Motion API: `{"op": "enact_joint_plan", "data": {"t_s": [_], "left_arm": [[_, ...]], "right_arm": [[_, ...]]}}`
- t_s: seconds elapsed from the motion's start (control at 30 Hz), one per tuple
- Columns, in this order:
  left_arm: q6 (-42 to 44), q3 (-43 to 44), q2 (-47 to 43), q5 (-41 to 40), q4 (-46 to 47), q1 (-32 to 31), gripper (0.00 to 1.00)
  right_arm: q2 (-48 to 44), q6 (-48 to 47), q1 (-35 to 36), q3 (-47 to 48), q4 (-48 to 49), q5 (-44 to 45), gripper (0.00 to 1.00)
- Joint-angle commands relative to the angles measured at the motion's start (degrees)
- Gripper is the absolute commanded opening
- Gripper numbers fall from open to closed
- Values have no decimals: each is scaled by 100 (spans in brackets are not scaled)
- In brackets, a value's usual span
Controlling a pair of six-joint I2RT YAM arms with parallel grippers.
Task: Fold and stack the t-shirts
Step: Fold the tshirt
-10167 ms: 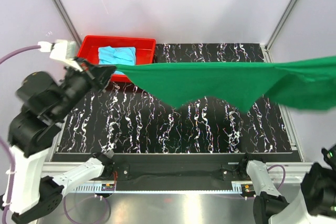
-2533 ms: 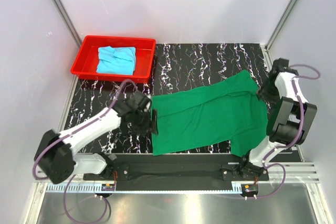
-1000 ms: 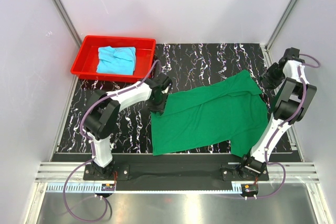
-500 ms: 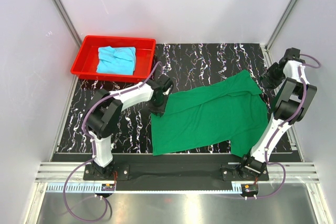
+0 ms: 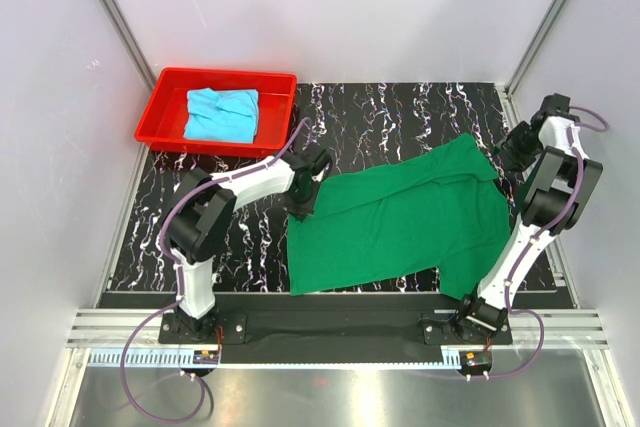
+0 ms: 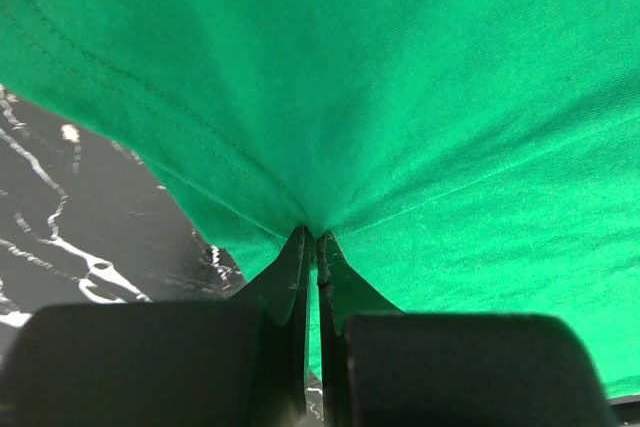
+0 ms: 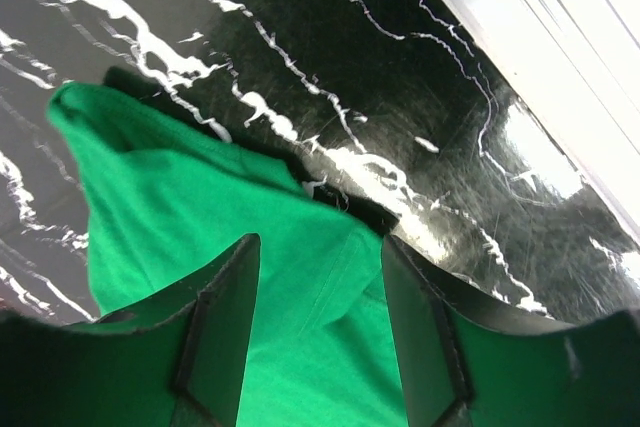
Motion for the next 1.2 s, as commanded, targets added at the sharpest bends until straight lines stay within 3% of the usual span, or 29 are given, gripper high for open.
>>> {"op": "enact_joint_plan", "data": {"t_s": [0.0, 0.03, 0.1, 0.13, 0.33, 0.5, 0.73, 0.9, 1.17], "left_arm": [[159, 370, -143, -385, -212, 3, 0], [159, 414, -169, -394, -247, 12, 0], [150, 563, -161, -377, -335, 12, 0], [133, 607, -152, -350, -344, 12, 0], [71, 669, -47, -174, -301, 12, 2], [36, 634, 33, -69, -292, 12, 13], [-104, 379, 15, -104, -318, 3, 16], [-78, 353, 59, -122, -292, 12, 26], [-17, 441, 68, -271, -309, 12, 8]], "right_arm": [[242, -19, -65, 295, -73, -28, 56], [286, -19, -74, 330, -64, -71, 53], [417, -45, -92, 453, -89, -326, 37], [461, -45, -92, 497, -142, -326, 36], [532, -177, -171, 463, -318, -72, 45], [471, -212, -188, 261, -292, 34, 46], [418, -177, -197, 164, -231, -71, 46], [392, -195, -197, 67, -240, -89, 47], [312, -238, -197, -117, -248, -80, 47]]}}
